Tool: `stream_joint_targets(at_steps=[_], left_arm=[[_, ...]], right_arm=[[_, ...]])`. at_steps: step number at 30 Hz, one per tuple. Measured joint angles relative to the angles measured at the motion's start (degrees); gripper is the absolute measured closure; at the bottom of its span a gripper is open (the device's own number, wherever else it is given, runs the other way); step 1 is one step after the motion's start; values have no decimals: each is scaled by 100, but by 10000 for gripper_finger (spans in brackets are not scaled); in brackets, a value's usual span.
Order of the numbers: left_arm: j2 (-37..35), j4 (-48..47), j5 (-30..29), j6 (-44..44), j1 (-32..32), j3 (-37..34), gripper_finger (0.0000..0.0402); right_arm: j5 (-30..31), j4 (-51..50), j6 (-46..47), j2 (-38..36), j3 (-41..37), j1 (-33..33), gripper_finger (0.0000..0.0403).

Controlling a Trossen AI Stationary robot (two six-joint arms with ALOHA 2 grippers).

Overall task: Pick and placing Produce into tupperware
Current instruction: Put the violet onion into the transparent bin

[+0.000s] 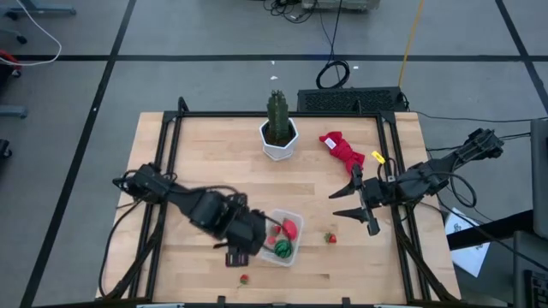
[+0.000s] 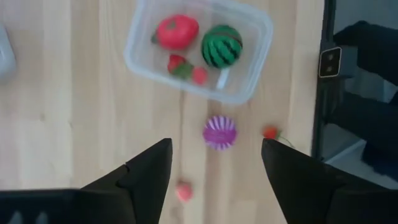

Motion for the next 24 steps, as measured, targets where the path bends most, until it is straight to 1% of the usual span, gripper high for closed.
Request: stream_joint_targets(at_steps=[7,10,12,16,21,24], left_arm=[[13,64,-213,-1576,-510,-1134,153],[12,342,-323,-2105,-641,-1686,154],[7,666,-317,-2268,-721,-2003,154],[-9,1584,-310,-2261,-850,-2523,155],[-10,1698,-329,-2520,-925,-2882,154],[-8,1691,-545,-2711,-973,-3026,155]], right_arm=[[-3,-151,292,0,0,1,206],[-5,-145,287,0,0,2,206],[-5,-143,285,0,0,2,206],[-7,-111,352,0,0,2,206],[-18,-99,746,0,0,6,206],[-216,-96,874,0,0,7,206]])
